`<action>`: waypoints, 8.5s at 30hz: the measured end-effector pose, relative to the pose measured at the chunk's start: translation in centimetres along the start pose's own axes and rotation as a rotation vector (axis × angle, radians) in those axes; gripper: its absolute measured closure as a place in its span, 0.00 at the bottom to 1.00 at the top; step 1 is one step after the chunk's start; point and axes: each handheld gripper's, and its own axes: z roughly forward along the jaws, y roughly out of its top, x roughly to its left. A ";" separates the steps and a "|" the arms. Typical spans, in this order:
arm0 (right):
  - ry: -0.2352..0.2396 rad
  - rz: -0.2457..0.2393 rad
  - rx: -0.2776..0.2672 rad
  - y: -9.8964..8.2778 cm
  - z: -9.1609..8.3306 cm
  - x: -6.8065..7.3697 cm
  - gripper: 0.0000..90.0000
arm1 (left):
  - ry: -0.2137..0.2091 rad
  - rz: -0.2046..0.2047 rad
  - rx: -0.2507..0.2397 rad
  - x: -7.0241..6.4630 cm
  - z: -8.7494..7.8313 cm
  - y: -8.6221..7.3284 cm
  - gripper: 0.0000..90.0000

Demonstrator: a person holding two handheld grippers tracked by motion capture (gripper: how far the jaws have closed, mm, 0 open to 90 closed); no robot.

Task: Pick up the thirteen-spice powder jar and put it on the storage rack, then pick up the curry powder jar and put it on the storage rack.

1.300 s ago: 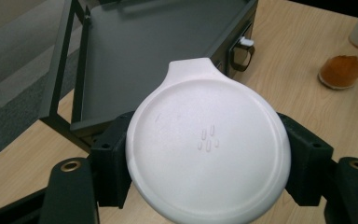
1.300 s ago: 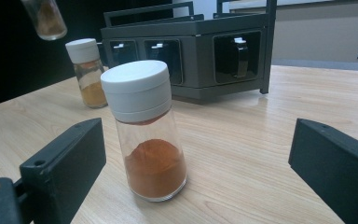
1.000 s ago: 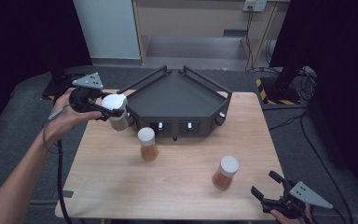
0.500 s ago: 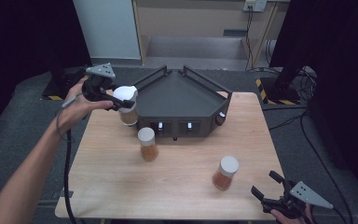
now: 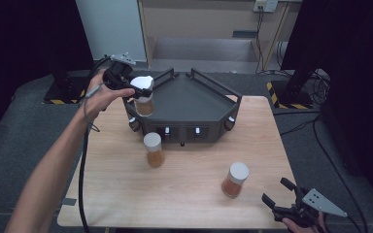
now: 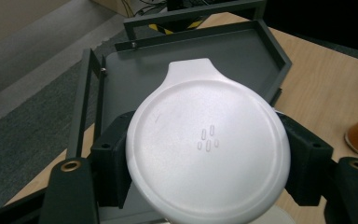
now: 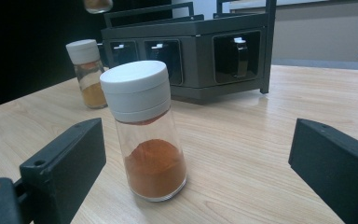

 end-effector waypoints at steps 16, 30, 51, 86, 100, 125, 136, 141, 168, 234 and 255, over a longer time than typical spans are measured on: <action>-0.004 0.007 0.001 -0.1 0.0 -0.1 0.05 | 0.122 -0.114 0.028 1.2 4.6 0.5 0.33; -0.004 0.012 0.001 -0.1 0.0 -0.2 0.05 | 0.151 -0.164 0.032 1.8 5.9 0.2 0.33; -0.007 0.014 0.000 -0.1 0.0 -0.2 0.05 | 0.158 -0.194 0.022 2.4 7.1 -1.3 0.33; -0.012 0.018 -0.003 -0.2 0.0 -0.2 0.05 | 0.078 -0.080 -0.387 -0.8 -3.7 -3.4 0.06; -0.013 0.017 -0.003 -0.2 0.0 -0.1 0.05 | 0.011 -0.005 -0.468 -3.7 -8.0 -8.3 0.07; -0.018 0.016 0.002 -0.1 0.1 -0.1 0.05 | 0.076 0.027 -0.508 -10.8 -11.1 -20.1 0.07; -0.020 0.012 0.002 -0.1 0.1 0.0 0.05 | 0.170 0.015 -0.459 -14.3 -10.4 -24.8 0.07; -0.019 0.012 0.003 -0.1 0.0 0.0 0.05 | 0.163 -0.032 -0.437 -15.5 -9.1 -27.4 0.07; -0.028 0.006 0.004 0.0 0.0 0.1 0.05 | 0.200 -0.202 -0.445 -17.9 -5.6 -36.1 0.05; -0.009 0.008 -0.098 0.9 0.0 0.8 0.02 | 0.103 -0.111 -0.490 -16.0 -5.2 -37.0 0.02; 0.237 -0.137 -0.010 13.0 5.8 2.5 0.03 | 0.101 -0.131 -0.497 -15.7 -5.4 -37.3 0.02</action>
